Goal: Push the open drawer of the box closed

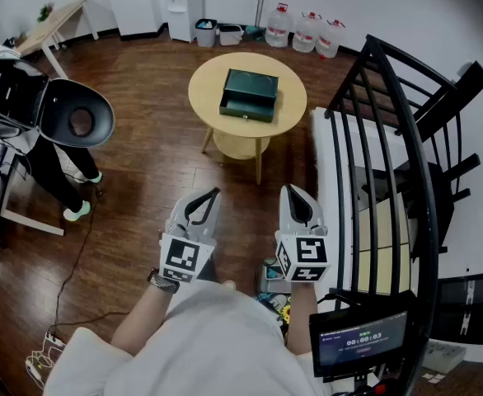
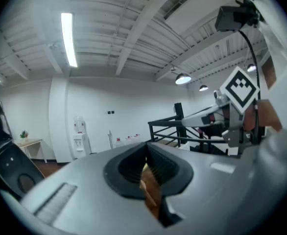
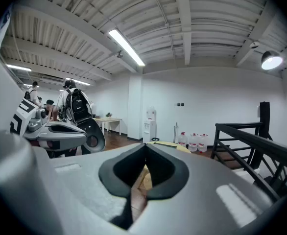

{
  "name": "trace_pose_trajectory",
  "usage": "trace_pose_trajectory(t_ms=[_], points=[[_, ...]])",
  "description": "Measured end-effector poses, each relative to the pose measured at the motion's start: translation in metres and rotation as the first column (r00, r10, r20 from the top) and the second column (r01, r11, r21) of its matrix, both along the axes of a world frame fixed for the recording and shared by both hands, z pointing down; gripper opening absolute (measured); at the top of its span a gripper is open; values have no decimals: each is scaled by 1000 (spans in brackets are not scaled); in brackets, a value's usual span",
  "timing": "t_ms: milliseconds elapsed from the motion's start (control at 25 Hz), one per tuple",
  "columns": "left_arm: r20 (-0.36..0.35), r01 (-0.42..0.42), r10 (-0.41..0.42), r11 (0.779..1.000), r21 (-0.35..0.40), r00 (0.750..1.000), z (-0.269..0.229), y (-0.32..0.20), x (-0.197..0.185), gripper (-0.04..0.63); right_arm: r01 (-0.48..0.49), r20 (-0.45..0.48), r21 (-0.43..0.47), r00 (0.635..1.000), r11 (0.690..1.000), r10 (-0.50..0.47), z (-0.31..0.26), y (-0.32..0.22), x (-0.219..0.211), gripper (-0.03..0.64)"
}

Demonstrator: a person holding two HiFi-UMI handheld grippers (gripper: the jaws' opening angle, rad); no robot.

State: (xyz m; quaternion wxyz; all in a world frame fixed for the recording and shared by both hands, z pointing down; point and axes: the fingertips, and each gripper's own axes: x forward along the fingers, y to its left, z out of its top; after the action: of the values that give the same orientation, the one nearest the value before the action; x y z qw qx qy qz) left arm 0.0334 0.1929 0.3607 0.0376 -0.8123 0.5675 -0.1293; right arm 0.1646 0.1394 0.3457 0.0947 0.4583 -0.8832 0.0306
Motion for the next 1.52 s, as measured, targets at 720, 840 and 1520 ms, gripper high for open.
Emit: trace_pose_trajectory(t_ms=[720,840,1520], points=[[-58,-48,46,998,-28,997,31,-184,-65,6,-96,-87,-60,992,994,91,23,-171,-35,3],[-55,-49,48,998,-31,997,28,-214,-85,6,-90,-113,-54,990,994,83,22,-197,-53,3],[-62,36,-51,976,-214,997,90,-277,-107,6,-55,-240,-161,971,985,15,69,-291,-72,3]])
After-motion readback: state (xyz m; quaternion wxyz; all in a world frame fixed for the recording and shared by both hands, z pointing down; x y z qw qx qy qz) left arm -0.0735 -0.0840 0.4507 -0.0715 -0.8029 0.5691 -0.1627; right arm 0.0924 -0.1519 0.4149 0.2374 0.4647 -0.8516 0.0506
